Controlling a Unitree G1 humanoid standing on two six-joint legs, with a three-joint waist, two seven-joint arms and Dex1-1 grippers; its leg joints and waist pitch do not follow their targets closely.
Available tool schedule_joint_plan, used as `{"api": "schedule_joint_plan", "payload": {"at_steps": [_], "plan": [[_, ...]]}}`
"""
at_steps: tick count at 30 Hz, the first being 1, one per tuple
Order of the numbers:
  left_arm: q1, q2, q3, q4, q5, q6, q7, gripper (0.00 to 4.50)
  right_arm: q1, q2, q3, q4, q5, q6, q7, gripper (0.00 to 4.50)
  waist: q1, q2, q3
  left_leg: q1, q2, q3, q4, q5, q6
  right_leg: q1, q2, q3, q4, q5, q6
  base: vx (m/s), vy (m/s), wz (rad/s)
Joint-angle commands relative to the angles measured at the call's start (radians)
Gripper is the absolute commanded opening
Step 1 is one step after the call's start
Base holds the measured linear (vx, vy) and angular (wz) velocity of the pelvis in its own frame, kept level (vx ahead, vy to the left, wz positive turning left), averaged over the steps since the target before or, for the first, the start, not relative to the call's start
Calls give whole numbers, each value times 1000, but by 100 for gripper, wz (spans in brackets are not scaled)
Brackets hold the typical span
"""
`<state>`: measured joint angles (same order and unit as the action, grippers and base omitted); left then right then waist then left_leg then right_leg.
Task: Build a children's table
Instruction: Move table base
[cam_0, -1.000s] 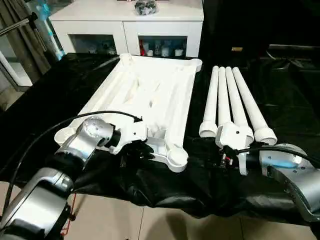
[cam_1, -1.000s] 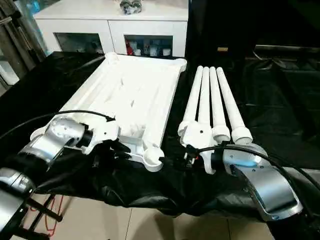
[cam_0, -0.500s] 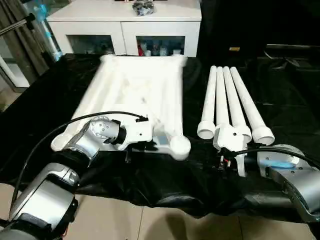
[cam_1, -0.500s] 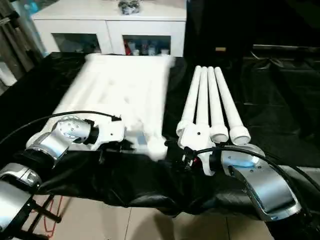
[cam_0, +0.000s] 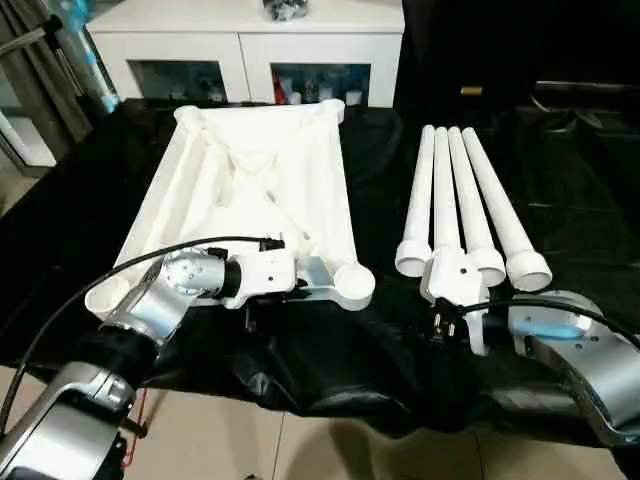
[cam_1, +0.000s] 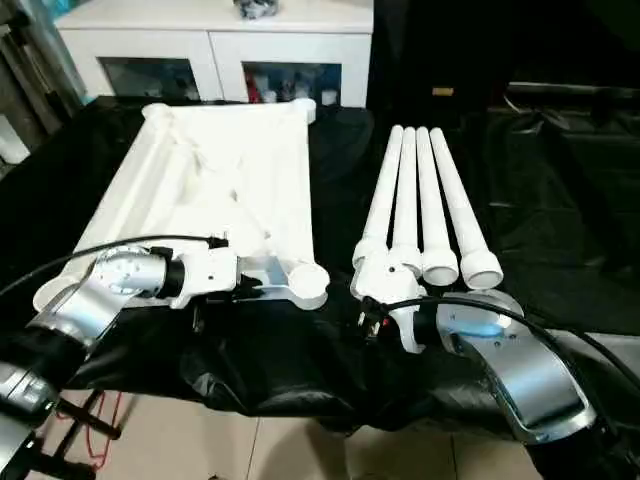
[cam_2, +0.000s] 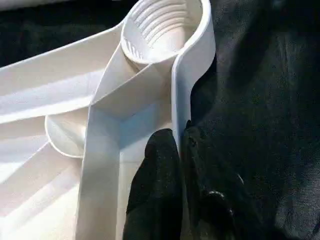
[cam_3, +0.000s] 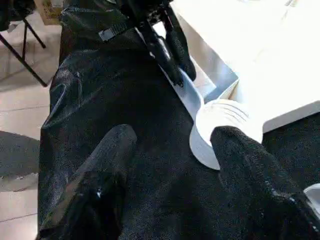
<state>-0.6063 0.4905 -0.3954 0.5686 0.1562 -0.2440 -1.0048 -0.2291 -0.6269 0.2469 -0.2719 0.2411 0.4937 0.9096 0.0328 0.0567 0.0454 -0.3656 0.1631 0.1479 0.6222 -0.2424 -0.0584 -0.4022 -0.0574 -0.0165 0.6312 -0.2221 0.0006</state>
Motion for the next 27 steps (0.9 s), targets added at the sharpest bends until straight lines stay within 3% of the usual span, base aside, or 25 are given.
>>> {"api": "schedule_joint_plan", "payload": {"at_steps": [1, 2, 6, 10, 13, 14, 18, 21, 22, 23, 27], "plan": [[-11, 22, 79, -85, -22, -8, 45, 2, -3, 3, 3, -7, -5, -8, -4, 272, 12, -13, -70, -4, 51, -13, -60, 87, 96, 80, -75, 38, -40, 256, -300, 0, 0, 0], [3, 19, 83, -141, -48, -5, 26, 2, -2, 4, 3, -5, -6, -9, -5, 272, 13, -12, -71, -2, 53, -13, -59, 95, 101, 77, -75, 38, -39, 268, -304, 0, 0, 0], [4, 39, 37, -198, 5, -90, 19, 2, -3, 8, 4, -2, -9, -9, -8, 272, 21, -12, -70, 1, 55, -11, -55, 115, 121, 71, -73, 35, -35, 284, -313, 0, 0, 0], [18, 61, -12, -248, 63, -92, -1, 2, 0, 12, 5, -3, -11, -9, -14, 272, 27, -11, -69, 3, 56, -10, -55, 100, 115, 71, -73, 36, -36, 263, -311, 0, 0, 0], [19, 78, -33, -256, 99, -101, -10, 2, 3, 12, 6, -3, -11, -10, -17, 272, 30, -10, -69, 3, 55, -10, -56, 92, 102, 71, -73, 36, -36, 246, -302, 0, 0, 0], [19, 82, -38, -259, 108, -98, -13, 2, 4, 12, 7, -3, -12, -10, -18, 272, 32, -4, -69, 4, 55, -11, -56, 89, 95, 69, -74, 36, -36, 243, -301, 0, 0, 0], [-15, 108, -64, -238, 186, -102, -1, 2, 10, 24, 7, -6, -16, -8, -27, 272, 36, 3, -69, 5, 55, -12, -56, 72, 73, 69, -72, 35, -34, 256, -306, 0, 0, 0], [-27, 118, -71, -231, 206, -103, 5, 2, 11, 27, 8, -6, -18, -9, -31, 272, 37, -1, -66, 4, 53, -12, -59, 37, 50, 71, -72, 36, -38, 223, -299, 0, 0, 0], [-48, 131, -80, -216, 233, -107, 11, 2, 13, 33, 9, -7, -18, -9, -37, 272, 38, 10, -65, 4, 54, -14, -59, 28, 42, 70, -74, 35, -37, 213, -298, 0, 0, 0], [-53, 134, -80, -214, 238, -106, 15, 2, 13, 34, 10, -7, -18, -9, -39, 272, 36, 5, -64, 6, 54, -12, -61, 4, 29, 69, -72, 36, -41, 189, -295, 0, 0, 0], [-75, 152, -76, -230, 257, -88, -3, 2, 18, 46, 14, -7, -21, -11, -52, 272, 39, 11, -64, 2, 48, -13, -60, -8, 3, 73, -71, 37, -41, 177, -285, 0, 0, 0]]}}
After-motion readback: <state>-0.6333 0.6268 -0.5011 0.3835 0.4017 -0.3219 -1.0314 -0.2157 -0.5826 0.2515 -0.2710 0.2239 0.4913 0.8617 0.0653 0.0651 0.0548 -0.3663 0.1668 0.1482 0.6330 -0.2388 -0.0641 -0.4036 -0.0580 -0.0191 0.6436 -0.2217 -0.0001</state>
